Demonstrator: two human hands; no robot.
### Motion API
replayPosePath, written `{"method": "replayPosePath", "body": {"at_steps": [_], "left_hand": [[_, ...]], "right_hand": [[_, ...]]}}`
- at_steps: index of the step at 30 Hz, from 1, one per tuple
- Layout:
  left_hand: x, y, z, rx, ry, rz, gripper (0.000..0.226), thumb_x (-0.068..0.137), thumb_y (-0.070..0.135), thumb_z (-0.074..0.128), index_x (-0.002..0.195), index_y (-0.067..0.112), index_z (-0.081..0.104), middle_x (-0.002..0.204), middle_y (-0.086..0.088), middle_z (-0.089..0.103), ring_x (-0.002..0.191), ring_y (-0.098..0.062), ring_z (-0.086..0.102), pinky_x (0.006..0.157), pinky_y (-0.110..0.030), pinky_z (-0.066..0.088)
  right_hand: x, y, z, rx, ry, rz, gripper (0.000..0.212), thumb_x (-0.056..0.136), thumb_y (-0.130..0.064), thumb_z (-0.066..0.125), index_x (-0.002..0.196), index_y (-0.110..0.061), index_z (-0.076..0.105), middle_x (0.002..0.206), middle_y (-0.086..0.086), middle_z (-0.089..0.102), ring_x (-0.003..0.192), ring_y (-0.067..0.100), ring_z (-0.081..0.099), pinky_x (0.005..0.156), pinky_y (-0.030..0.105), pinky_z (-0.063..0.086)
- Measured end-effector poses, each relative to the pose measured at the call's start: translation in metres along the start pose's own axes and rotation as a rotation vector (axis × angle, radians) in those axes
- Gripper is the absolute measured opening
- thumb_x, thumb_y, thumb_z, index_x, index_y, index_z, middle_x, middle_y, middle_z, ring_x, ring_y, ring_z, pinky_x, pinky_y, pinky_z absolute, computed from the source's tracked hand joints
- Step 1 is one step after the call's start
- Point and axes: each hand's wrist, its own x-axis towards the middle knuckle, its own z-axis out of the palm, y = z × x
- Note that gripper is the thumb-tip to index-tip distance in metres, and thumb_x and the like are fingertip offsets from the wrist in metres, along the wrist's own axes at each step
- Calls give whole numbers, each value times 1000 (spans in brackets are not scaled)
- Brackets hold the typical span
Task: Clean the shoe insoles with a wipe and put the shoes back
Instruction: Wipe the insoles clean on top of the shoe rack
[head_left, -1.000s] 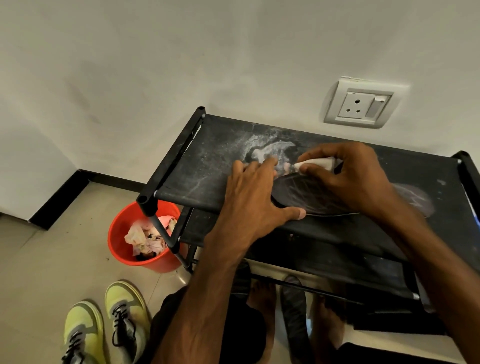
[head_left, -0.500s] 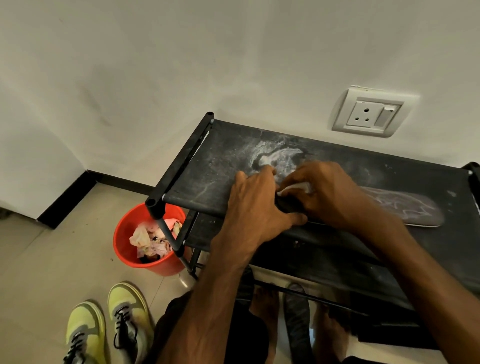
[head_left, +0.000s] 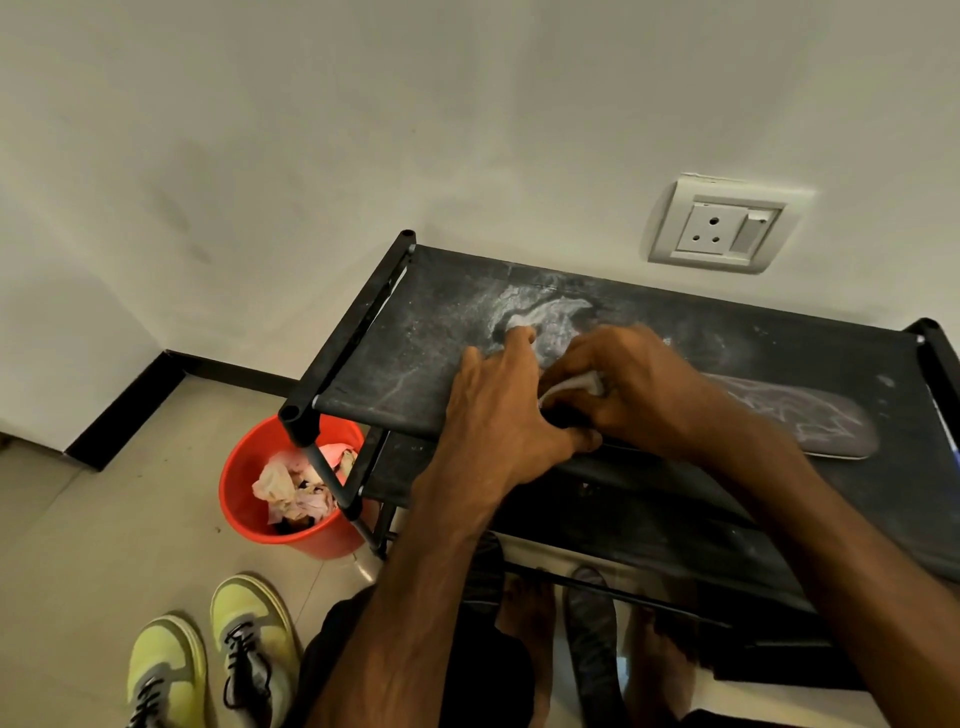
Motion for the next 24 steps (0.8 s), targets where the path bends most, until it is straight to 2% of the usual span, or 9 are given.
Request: {"method": "replayPosePath", "body": {"at_steps": [2, 4, 7, 9, 12, 14, 17, 20, 24], "left_hand": [[0, 0, 0, 6, 1, 1, 110, 63, 57, 87, 150, 24, 27, 128, 10, 63, 133, -20, 30, 107, -39, 37], [0, 1, -1, 9, 5, 13, 107, 64, 58, 86, 149, 23, 30, 127, 13, 64, 134, -20, 30, 110, -40, 34], [-2, -1, -3, -16, 4, 43, 104, 66, 60, 84, 148, 22, 33, 123, 15, 65, 132, -17, 31, 110, -39, 34], [-2, -3, -4, -68, 5, 54, 93, 72, 62, 80, 146, 23, 38, 120, 17, 65, 127, -13, 33, 105, -35, 36], [0, -5, -6, -59, 52, 91, 63, 86, 50, 73, 139, 24, 50, 116, 17, 66, 121, -12, 41, 105, -35, 37], [0, -4, -7, 0, 49, 121, 55, 86, 44, 75, 134, 27, 55, 115, 17, 65, 117, -11, 46, 106, -35, 35], [-1, -4, -8, 37, 11, 150, 59, 80, 50, 78, 133, 31, 58, 115, 17, 64, 114, -10, 41, 104, -34, 36], [-2, -4, -7, 81, -24, 139, 68, 75, 58, 79, 135, 34, 56, 120, 14, 61, 115, -12, 36, 101, -34, 38], [0, -2, -4, 114, -15, 111, 68, 75, 58, 79, 134, 34, 56, 123, 12, 60, 117, -15, 36, 101, -37, 40]], "right_hand": [[-1, 6, 0, -57, 78, 58, 18, 89, -30, 74, 105, -37, 80, 99, -8, 74, 89, 13, 64, 73, 37, 55], [-3, 14, -1, -129, 160, 120, 16, 90, -33, 74, 104, -35, 80, 102, -6, 74, 97, 17, 63, 78, 42, 55], [-8, 26, -7, -19, 269, 187, 14, 90, -29, 76, 102, -30, 81, 104, -7, 77, 98, 16, 68, 84, 43, 56], [-11, 30, -12, 66, 304, 212, 13, 89, -27, 77, 101, -30, 82, 101, -9, 78, 95, 13, 71, 85, 41, 57], [-12, 30, -14, 102, 275, 186, 13, 88, -29, 78, 101, -30, 82, 100, -12, 78, 93, 8, 70, 85, 36, 57], [-11, 27, -13, 104, 269, 169, 12, 87, -31, 79, 99, -31, 82, 98, -13, 78, 90, 6, 70, 83, 33, 56], [-6, 21, -7, 71, 233, 144, 10, 87, -30, 79, 97, -30, 82, 96, -8, 78, 86, 9, 68, 79, 37, 56], [-3, 17, -4, 22, 150, 131, 12, 89, -30, 77, 100, -29, 82, 100, -4, 76, 90, 15, 68, 81, 43, 56], [-3, 13, -6, -42, 101, 125, 16, 91, -26, 76, 106, -29, 81, 104, -2, 75, 92, 16, 67, 81, 42, 56]]}}
